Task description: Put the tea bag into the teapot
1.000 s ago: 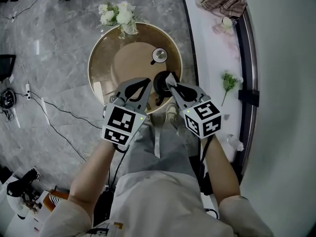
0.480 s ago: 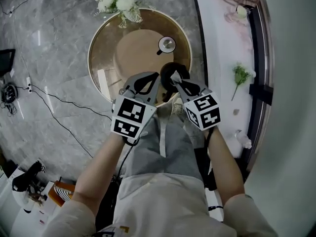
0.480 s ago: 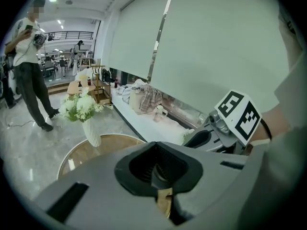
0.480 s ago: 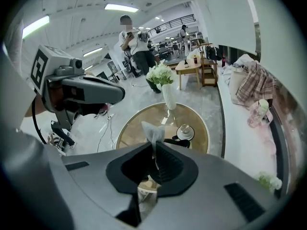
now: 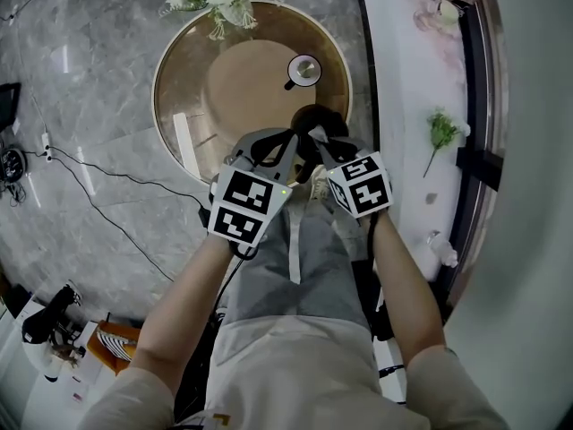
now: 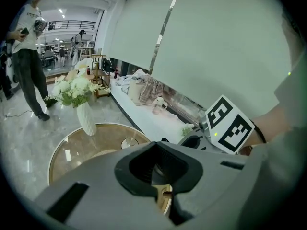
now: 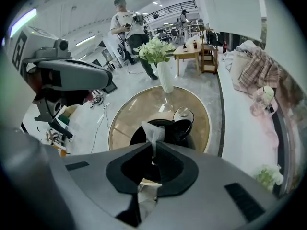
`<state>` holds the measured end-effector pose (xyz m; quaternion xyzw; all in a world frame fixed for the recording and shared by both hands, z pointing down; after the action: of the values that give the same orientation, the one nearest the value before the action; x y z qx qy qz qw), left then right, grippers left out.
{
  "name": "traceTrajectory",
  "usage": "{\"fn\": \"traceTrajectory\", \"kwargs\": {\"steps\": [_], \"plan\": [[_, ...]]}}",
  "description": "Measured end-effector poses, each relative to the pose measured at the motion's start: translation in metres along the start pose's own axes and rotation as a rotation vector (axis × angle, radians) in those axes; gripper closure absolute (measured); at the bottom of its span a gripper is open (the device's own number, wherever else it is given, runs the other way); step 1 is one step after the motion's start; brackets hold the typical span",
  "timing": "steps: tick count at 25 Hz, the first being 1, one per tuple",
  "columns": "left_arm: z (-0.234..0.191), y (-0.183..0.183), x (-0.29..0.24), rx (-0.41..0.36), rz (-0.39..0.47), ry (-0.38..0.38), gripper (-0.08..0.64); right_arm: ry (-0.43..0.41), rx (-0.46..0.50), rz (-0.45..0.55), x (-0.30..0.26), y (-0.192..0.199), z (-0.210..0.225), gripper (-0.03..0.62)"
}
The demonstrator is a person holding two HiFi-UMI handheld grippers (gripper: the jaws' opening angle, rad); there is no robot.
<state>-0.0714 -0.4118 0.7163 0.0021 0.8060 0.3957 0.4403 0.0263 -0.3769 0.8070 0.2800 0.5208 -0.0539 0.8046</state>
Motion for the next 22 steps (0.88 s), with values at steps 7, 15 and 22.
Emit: {"fn": "traceTrajectory", "kwargs": {"steps": [7,15,22], "plan": [[-0.001,0.009,-0.003,0.031,-0.001,0.003,0.552,0.044,0.075,-0.026,-0.010,-0.001,-0.001,0.514],[0.000,0.014,0.010,-0.041,-0.035,-0.044,0.552,0.065,0.024,0.001,-0.003,-0.008,-0.003,0.459],[0.003,-0.008,0.038,-0.052,0.016,-0.056,0.552,0.119,0.015,0.060,0.031,-0.019,-0.008,0.489]]}}
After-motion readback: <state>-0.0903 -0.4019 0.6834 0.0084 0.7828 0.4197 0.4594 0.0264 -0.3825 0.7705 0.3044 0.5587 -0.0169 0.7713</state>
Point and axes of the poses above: the fingertips, and each gripper's own axes: x backward along the fingers, z to its right, y out of its underside, the point moved 4 cm from there along x, backward along the fingers
